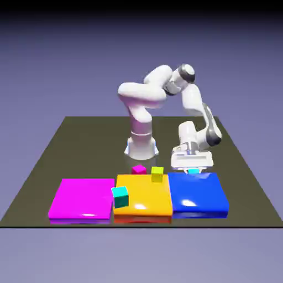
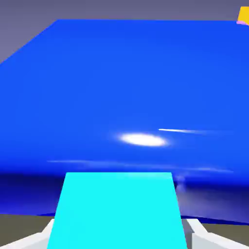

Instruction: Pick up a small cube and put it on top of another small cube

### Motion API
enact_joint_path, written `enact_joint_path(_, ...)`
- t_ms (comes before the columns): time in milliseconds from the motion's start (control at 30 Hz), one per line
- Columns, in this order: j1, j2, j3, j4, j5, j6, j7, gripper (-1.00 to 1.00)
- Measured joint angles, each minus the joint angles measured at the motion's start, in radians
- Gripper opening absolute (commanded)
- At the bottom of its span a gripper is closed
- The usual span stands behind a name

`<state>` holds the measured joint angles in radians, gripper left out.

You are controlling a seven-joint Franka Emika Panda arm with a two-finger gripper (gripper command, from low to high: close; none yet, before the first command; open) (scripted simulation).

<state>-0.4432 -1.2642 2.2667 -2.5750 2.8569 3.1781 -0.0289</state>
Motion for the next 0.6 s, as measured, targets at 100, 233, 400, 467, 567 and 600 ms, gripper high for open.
enact_joint_path(100, -0.039, 0.086, -0.009, -0.045, -0.01, 0.069, 0.022, -1.0)
enact_joint_path(233, -0.184, 0.183, 0.004, -0.087, -0.009, 0.166, 0.078, -1.0)
enact_joint_path(400, -0.365, 0.304, 0.021, -0.14, -0.008, 0.288, 0.147, -1.0)
enact_joint_path(467, -0.438, 0.352, 0.028, -0.161, -0.007, 0.337, 0.174, -1.0)
enact_joint_path(567, -0.547, 0.424, 0.038, -0.193, -0.007, 0.41, 0.216, -1.0)
enact_joint_path(600, -0.56, 0.434, 0.039, -0.197, -0.007, 0.42, 0.221, -1.0)
